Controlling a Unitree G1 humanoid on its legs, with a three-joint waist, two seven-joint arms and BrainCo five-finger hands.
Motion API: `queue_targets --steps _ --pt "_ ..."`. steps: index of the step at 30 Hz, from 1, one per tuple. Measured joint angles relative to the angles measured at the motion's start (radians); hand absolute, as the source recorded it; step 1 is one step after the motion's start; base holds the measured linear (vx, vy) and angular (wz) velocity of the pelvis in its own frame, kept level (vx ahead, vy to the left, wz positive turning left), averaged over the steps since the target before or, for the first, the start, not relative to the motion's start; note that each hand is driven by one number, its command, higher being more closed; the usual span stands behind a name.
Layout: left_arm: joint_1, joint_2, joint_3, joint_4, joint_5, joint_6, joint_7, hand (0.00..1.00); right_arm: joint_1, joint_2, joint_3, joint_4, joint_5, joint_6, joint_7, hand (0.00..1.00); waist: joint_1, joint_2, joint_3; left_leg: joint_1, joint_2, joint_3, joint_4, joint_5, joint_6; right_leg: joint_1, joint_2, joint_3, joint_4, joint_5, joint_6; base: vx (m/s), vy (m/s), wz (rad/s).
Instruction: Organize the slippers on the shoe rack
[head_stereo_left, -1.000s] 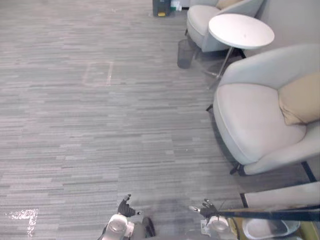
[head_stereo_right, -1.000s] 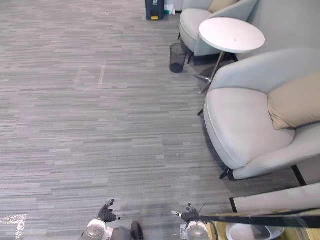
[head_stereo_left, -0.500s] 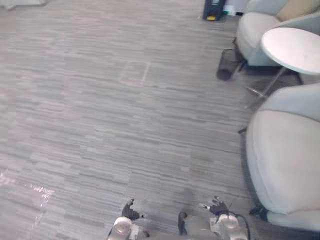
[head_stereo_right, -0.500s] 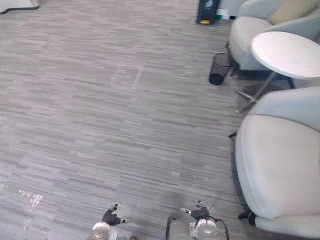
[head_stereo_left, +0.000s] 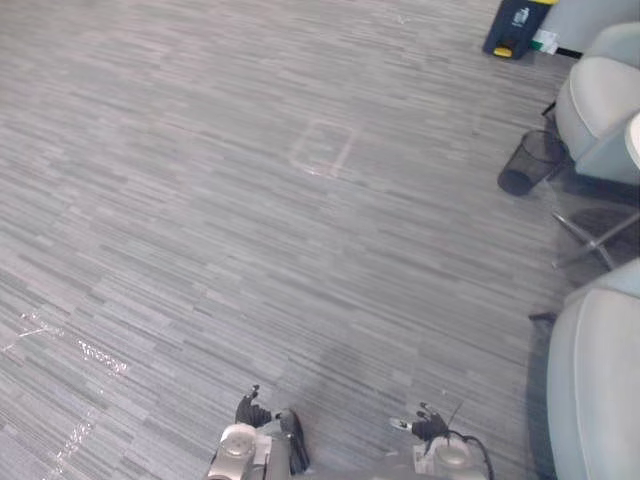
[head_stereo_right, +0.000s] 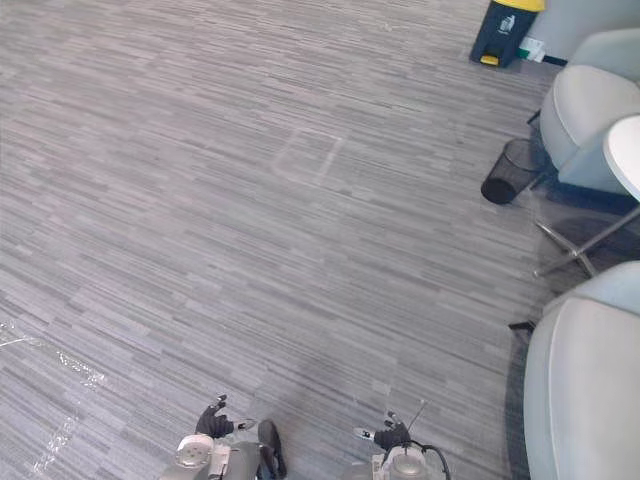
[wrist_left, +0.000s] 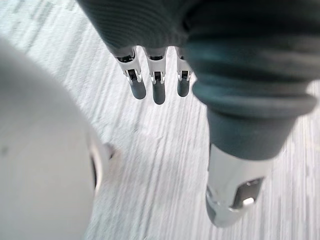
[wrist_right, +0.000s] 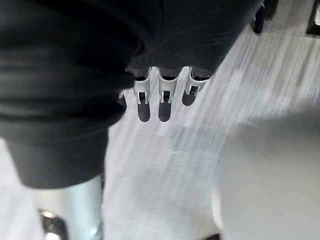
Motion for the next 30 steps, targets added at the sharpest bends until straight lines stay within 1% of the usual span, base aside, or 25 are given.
queue_targets --steps 1,3,4,6,7,8,9,10,11,13,14,15,16,17,18,20,21,22,24,25,26,27,28,29,30 --pt "0.005 0.005 0.0 0.002 0.0 0.001 0.0 0.0 -0.001 -0.001 0.006 0.0 0.0 0.0 0.001 0.0 0.0 0.002 0.0 0.039 0.0 -0.009 -0.025 -0.001 0.0 -0.02 0.012 -0.015 0.011 -0.016 -0.016 0.51 0.07 0.34" --pt "0.001 0.013 0.0 0.007 0.0 0.001 0.0 0.0 -0.01 -0.008 0.005 -0.004 0.001 -0.011 0.001 0.0 -0.007 0.017 0.002 0.102 0.014 -0.033 -0.089 -0.001 -0.001 -0.093 0.053 -0.067 -0.055 -0.056 -0.049 0.44 0.031 0.34" --pt "-0.009 0.01 -0.001 0.01 0.001 0.002 0.0 0.0 -0.019 -0.017 0.005 -0.018 0.002 -0.015 0.002 0.0 -0.01 0.035 0.012 0.135 0.035 -0.038 -0.125 -0.001 -0.001 -0.144 0.089 -0.108 -0.165 -0.068 -0.068 0.46 -0.018 0.22" --pt "-0.025 0.006 -0.003 0.01 0.001 0.002 -0.001 0.0 -0.029 -0.022 0.004 -0.041 0.002 -0.022 0.002 0.0 -0.021 0.058 0.027 0.171 0.063 -0.043 -0.153 -0.001 -0.001 -0.191 0.129 -0.146 -0.351 -0.046 -0.085 0.47 -0.056 0.21" --pt "-0.03 0.007 -0.011 0.01 0.002 0.002 -0.001 0.0 -0.04 -0.022 0.004 -0.041 0.002 -0.022 0.001 0.0 -0.03 0.066 0.031 0.193 0.075 -0.043 -0.168 -0.001 -0.001 -0.209 0.146 -0.156 -0.472 0.0 -0.087 0.5 -0.119 0.31" --pt "-0.038 0.011 -0.026 0.01 0.003 0.001 -0.001 0.0 -0.043 -0.019 0.004 -0.042 0.002 -0.022 0.001 0.0 -0.04 0.057 0.034 0.229 0.074 -0.041 -0.18 -0.003 -0.005 -0.204 0.159 -0.156 -0.66 0.11 -0.091 0.62 -0.192 0.34" --pt "-0.038 0.015 -0.039 0.009 0.005 -0.001 -0.002 0.0 -0.038 -0.018 0.005 -0.041 0.002 -0.02 0.002 0.0 -0.046 0.039 0.03 0.259 0.062 -0.043 -0.18 -0.02 -0.037 -0.197 0.159 -0.133 -0.77 0.22 -0.102 0.66 -0.221 0.34" --pt "-0.04 -0.001 -0.038 0.025 0.018 -0.002 -0.002 0.0 -0.048 -0.03 -0.001 -0.039 0.001 -0.02 0.001 0.0 -0.052 0.061 0.036 0.301 0.088 -0.047 -0.182 -0.048 -0.083 -0.188 0.183 -0.121 -0.723 0.308 -0.147 0.57 -0.185 0.1" --pt "-0.045 -0.012 -0.039 0.029 0.022 -0.005 -0.004 0.0 -0.057 -0.037 -0.008 -0.037 0.0 -0.017 0.001 0.0 -0.05 0.083 0.031 0.301 0.107 -0.041 -0.168 -0.033 -0.106 -0.208 0.19 -0.116 -0.654 0.26 -0.156 0.59 -0.178 0.0" --pt "-0.048 -0.031 -0.037 0.033 0.027 -0.006 -0.003 0.0 -0.057 -0.036 -0.039 -0.041 0.002 -0.019 0.002 0.0 -0.057 0.087 0.034 0.288 0.113 -0.046 -0.063 0.0 -0.161 -0.213 0.179 -0.117 -0.553 0.159 -0.17 0.59 -0.196 -0.06" --pt "-0.046 -0.05 -0.025 0.037 0.033 -0.005 -0.005 0.0 -0.051 -0.037 -0.055 -0.04 0.002 -0.017 0.002 0.0 -0.057 0.095 0.037 0.244 0.14 -0.056 0.107 0.032 -0.215 -0.164 0.188 -0.116 -0.548 0.113 -0.177 0.71 -0.213 -0.09" --pt "-0.036 -0.069 -0.003 0.033 0.04 -0.006 -0.009 0.0 -0.043 -0.036 -0.052 -0.04 0.001 -0.012 0.003 0.0 -0.057 0.101 0.041 0.182 0.175 -0.086 0.316 0.103 -0.246 -0.094 0.203 -0.109 -0.582 0.086 -0.181 0.58 -0.171 -0.1" --pt "-0.029 -0.074 0.002 0.028 0.04 -0.006 -0.011 0.0 -0.039 -0.036 -0.049 -0.04 0.001 -0.007 0.003 0.0 -0.055 0.104 0.041 0.147 0.191 -0.095 0.411 0.105 -0.254 -0.058 0.212 -0.109 -0.6 0.077 -0.183 0.43 -0.07 -0.23" --pt "-0.01 -0.077 0.014 0.013 0.04 -0.007 -0.021 0.0 -0.027 -0.035 -0.04 -0.038 0.002 -0.005 0.002 0.0 -0.054 0.102 0.044 0.079 0.231 -0.092 0.61 0.089 -0.257 0.027 0.229 -0.098 -0.644 0.058 -0.192 0.52 -0.048 -0.32" --pt "0.005 -0.08 0.028 0.002 0.038 -0.006 -0.021 0.0 -0.013 -0.034 -0.038 -0.039 0.003 -0.004 0.002 0.0 -0.051 0.097 0.046 0.027 0.257 -0.06 0.716 0.065 -0.235 0.099 0.239 -0.083 -0.68 0.042 -0.194 0.61 -0.047 -0.34" --pt "0.009 -0.083 0.057 -0.021 0.036 -0.007 -0.02 0.0 -0.008 -0.033 -0.04 -0.032 0.003 0.001 0.001 0.0 -0.042 0.082 0.051 -0.051 0.276 0.008 0.746 0.009 -0.182 0.186 0.239 -0.047 -0.734 0.03 -0.196 0.51 0.006 -0.46" --pt "0.007 -0.081 0.062 -0.034 0.033 -0.009 -0.02 0.0 -0.008 -0.033 -0.039 -0.018 0.003 0.005 0.001 0.0 -0.026 0.083 0.05 -0.1 0.275 0.041 0.711 -0.019 -0.154 0.231 0.237 -0.013 -0.77 0.03 -0.194 0.45 0.049 -0.69" --pt "0.006 -0.08 0.062 -0.04 0.029 -0.012 -0.02 0.0 -0.007 -0.032 -0.039 -0.011 0.003 0.007 0.002 0.0 -0.016 0.083 0.05 -0.128 0.266 0.052 0.667 -0.035 -0.145 0.252 0.231 0.005 -0.789 0.031 -0.192 0.44 0.106 -0.89" --pt "-0.005 -0.068 0.052 -0.041 0.019 -0.024 -0.02 0.0 -0.011 -0.023 -0.039 0.005 0.003 0.012 0.002 0.0 0.001 0.069 0.053 -0.192 0.197 0.045 0.371 -0.036 -0.125 0.309 0.18 0.052 -0.824 0.022 -0.172 0.41 0.174 -0.83" --pt "-0.007 -0.063 0.041 -0.041 0.019 -0.025 -0.02 0.0 -0.01 -0.022 -0.04 0.005 0.002 0.012 0.002 0.0 0.001 0.065 0.054 -0.206 0.17 0.016 0.269 -0.019 -0.116 0.325 0.162 0.059 -0.833 0.015 -0.159 0.42 0.23 -0.69" --pt "-0.009 -0.062 0.024 -0.04 0.019 -0.025 -0.019 0.0 0.0 -0.028 -0.04 0.005 0.001 0.012 0.001 0.0 0.003 0.076 0.046 -0.218 0.133 -0.065 0.064 0.058 -0.125 0.34 0.151 0.078 -0.854 0.001 -0.133 0.34 0.211 -0.58" --pt "-0.006 -0.062 0.017 -0.039 0.019 -0.026 -0.02 0.0 0.002 -0.032 -0.037 0.005 0.0 0.012 0.002 0.0 0.006 0.085 0.041 -0.223 0.13 -0.105 0.004 0.119 -0.138 0.347 0.152 0.089 -0.857 -0.012 -0.113 0.44 0.276 -0.85" --pt "-0.007 -0.057 0.002 -0.032 0.019 -0.025 -0.019 0.0 0.006 -0.04 -0.025 0.008 0.0 0.013 0.001 0.0 0.01 0.082 0.029 -0.224 0.108 -0.126 0.032 0.206 -0.111 0.362 0.13 0.12 -0.847 -0.044 -0.069 0.46 0.293 -0.56" --pt "-0.015 -0.04 -0.001 -0.017 0.019 -0.021 -0.02 0.0 0.006 -0.023 -0.022 0.003 0.0 0.01 0.001 0.0 -0.007 0.056 0.016 -0.223 0.079 -0.115 0.059 0.154 -0.089 0.349 0.097 0.125 -0.792 -0.047 -0.066 0.56 0.331 -0.42" --pt "-0.018 -0.037 -0.002 -0.009 0.019 -0.02 -0.02 0.0 0.007 -0.019 -0.022 0.004 -0.001 0.008 0.001 0.0 -0.009 0.046 0.01 -0.22 0.074 -0.104 0.066 0.136 -0.081 0.32 0.087 0.131 -0.735 -0.047 -0.066 0.56 0.323 -0.16"
